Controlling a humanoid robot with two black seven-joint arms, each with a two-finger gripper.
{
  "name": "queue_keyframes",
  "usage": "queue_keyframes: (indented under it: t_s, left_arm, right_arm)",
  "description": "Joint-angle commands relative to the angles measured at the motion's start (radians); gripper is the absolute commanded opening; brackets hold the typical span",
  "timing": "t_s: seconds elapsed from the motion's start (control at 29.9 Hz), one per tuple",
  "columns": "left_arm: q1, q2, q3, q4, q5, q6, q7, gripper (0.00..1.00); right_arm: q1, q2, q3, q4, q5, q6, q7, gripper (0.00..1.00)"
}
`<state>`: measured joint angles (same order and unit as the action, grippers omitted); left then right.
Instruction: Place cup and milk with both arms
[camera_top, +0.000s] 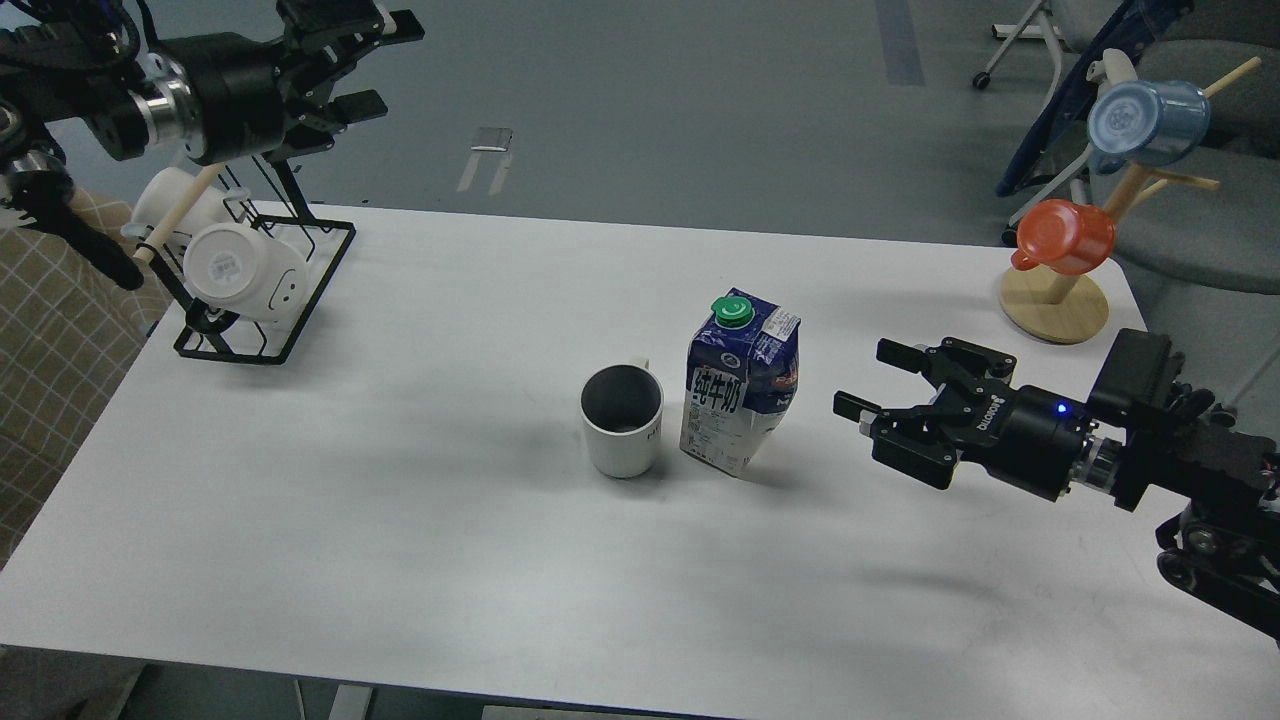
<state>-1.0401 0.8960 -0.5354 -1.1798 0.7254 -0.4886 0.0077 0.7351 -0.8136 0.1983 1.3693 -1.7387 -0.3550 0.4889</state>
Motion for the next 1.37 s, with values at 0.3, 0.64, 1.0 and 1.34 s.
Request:
queue_keyframes:
  t_s: [0.3, 0.64, 1.0, 1.34]
  left_arm:
    - [0.0, -0.019, -0.028, 0.0, -0.035, 0.0, -0.011, 0.98]
    - [0.002, -0.187, -0.096, 0.083, -0.25, 0.086, -0.011, 0.98]
    - [0.008, -0.505, -0.272, 0.511, -0.336, 0.116, -0.018, 0.98]
    - [0.095, -0.562, -0.279, 0.532, -0.337, 0.0, -0.054, 0.98]
  right_arm:
    - [0.128, -0.144, 0.374, 0.03, 0.7, 0.412, 0.0, 0.84]
    - [0.389, 0.187, 0.395, -0.493, 1.18, 0.542, -0.009, 0.84]
    - [0.455, 0.574, 0.441, -0.855, 1.272, 0.646, -0.03, 1.0]
    - [0.351, 0.636, 0.475, -0.854, 1.271, 0.662, 0.0, 1.0]
